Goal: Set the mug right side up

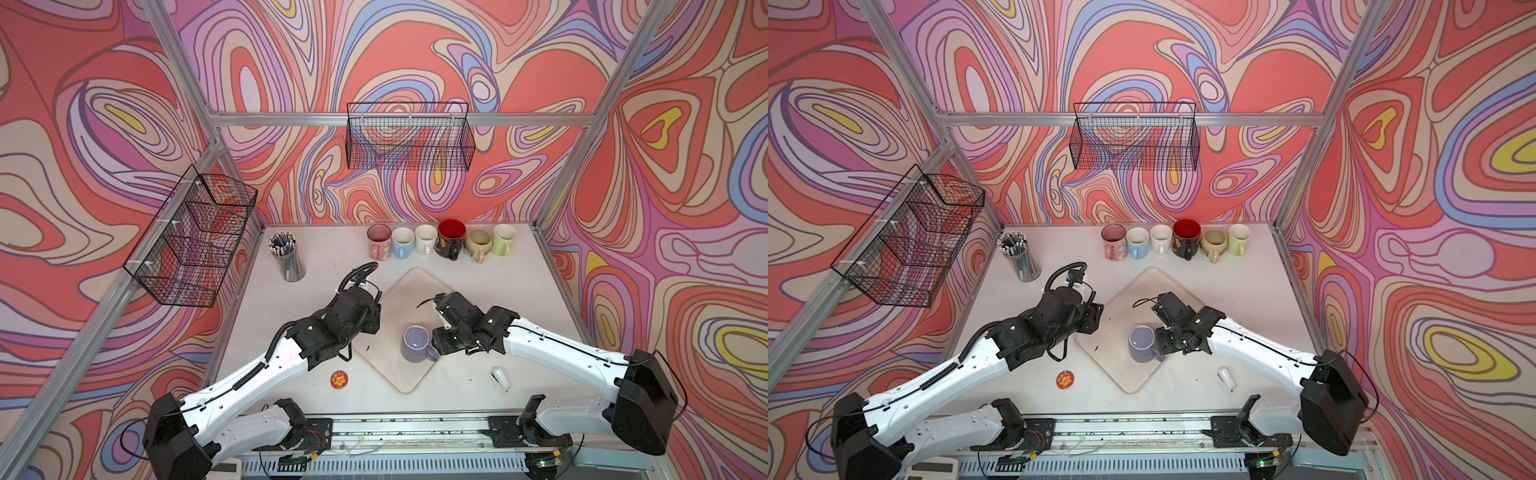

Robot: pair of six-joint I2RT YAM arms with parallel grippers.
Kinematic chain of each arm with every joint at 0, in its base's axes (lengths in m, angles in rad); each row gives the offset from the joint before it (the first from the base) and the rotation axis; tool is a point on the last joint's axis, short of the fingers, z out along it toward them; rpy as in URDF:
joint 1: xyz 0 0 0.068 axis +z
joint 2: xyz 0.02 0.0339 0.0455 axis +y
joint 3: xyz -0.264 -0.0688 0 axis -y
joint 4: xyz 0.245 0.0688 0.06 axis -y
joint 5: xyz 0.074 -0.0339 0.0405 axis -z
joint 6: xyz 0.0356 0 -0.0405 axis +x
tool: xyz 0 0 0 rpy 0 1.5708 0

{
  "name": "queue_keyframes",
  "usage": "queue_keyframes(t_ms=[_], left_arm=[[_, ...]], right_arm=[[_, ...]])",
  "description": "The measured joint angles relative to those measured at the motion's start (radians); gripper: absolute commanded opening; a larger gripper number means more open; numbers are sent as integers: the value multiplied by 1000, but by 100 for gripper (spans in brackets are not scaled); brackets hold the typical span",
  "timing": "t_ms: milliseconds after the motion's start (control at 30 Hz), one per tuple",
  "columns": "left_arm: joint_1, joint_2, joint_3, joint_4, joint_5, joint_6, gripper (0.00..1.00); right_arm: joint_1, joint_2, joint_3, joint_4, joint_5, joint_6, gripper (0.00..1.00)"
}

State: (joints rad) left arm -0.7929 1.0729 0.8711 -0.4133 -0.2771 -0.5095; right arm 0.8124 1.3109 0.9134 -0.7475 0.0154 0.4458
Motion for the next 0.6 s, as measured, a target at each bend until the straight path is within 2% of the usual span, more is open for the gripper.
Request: queue_keyframes(t_ms=[233,600], left_arm=[[13,-45,-20,-6,-41,-8,66],[22,-72,-31,-3,-50,-8,66]], right_arm=[[50,18,35,-35,33,-68,53],[119,129,83,-35,40,-150,47]])
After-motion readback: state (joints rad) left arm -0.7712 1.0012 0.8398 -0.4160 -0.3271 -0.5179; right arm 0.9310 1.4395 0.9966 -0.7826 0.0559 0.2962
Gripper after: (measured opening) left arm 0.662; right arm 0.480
